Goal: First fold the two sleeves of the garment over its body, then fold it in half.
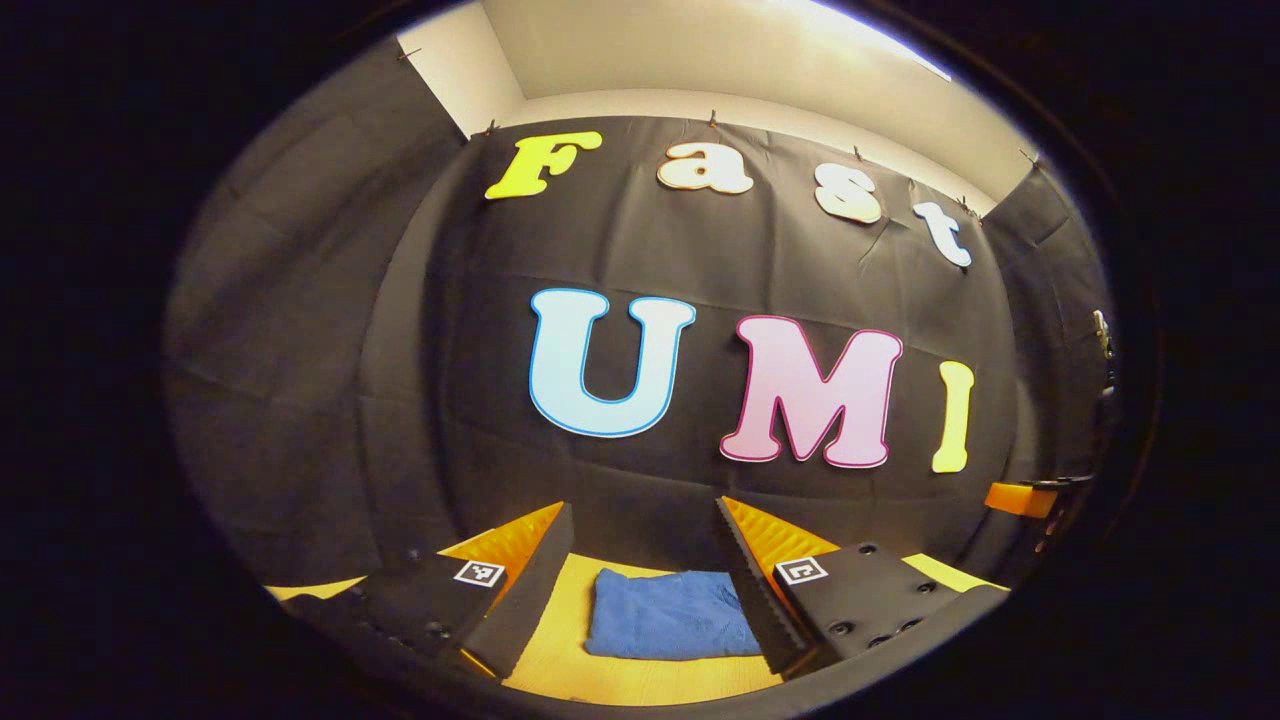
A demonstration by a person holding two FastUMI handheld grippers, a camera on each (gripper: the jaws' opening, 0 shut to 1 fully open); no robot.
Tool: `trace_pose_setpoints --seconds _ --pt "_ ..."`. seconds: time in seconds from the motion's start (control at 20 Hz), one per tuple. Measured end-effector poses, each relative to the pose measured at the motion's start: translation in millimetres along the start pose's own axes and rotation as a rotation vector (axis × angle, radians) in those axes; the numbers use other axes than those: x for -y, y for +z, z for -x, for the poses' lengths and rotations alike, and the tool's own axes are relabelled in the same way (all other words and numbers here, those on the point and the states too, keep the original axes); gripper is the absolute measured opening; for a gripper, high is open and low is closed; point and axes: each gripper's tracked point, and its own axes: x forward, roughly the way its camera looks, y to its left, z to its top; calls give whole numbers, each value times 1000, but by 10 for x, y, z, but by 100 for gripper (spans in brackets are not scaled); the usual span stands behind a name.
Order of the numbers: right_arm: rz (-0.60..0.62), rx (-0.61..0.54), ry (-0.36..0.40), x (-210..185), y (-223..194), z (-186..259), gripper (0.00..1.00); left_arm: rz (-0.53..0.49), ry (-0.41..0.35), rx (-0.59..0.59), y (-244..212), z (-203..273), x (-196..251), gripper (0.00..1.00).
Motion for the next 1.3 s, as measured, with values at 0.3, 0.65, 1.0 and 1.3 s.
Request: trace_pose_setpoints --seconds 0.3,0.65,1.0,1.3 --pt "85 -16 159 -512 56 672 89 -50 -15 24 302 881 269 80" --pt "82 31 293 -975 291 973 94 -2 -4 -55 165 1442 545 81" --pt "47 -40 367 -1316 71 867 98 -104 89 -23 376 1469 96 81" --pt "48 -38 311 -1589 188 1015 98 -136 16 4 542 1432 -16 81"
